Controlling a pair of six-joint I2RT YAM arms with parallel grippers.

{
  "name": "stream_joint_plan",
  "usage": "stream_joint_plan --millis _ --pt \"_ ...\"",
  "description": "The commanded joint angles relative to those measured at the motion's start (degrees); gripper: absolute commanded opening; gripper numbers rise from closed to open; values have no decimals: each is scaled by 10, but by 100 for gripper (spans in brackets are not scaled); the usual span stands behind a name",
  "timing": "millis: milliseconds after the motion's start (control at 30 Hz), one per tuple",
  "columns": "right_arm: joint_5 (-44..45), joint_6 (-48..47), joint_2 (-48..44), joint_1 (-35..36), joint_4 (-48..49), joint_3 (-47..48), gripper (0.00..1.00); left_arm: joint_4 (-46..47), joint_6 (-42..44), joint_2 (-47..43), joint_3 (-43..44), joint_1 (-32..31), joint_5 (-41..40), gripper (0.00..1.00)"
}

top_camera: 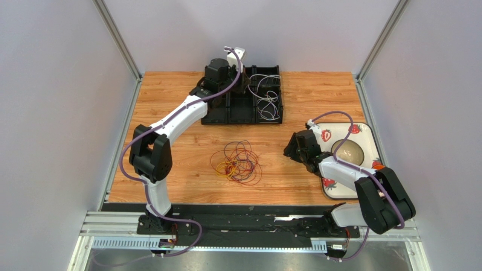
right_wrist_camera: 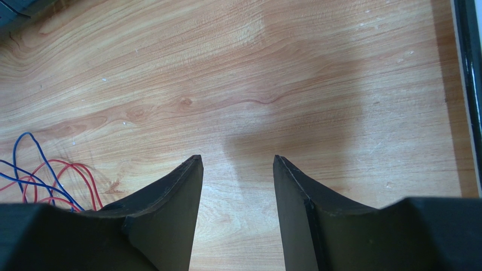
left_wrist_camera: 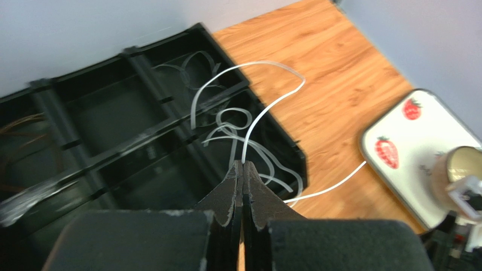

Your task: Untangle the cables

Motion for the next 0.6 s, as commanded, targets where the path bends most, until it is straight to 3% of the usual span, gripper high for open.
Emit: stream_joint_plan --millis 0,267,567 --pt "3 5 5 -2 9 22 53 -104 81 -13 38 -1 -49 0" --pt "2 4 7 -3 10 22 53 -198 118 27 55 -9 -34 0" --pt "2 4 9 -2 9 23 52 -306 124 62 128 -41 -257 0"
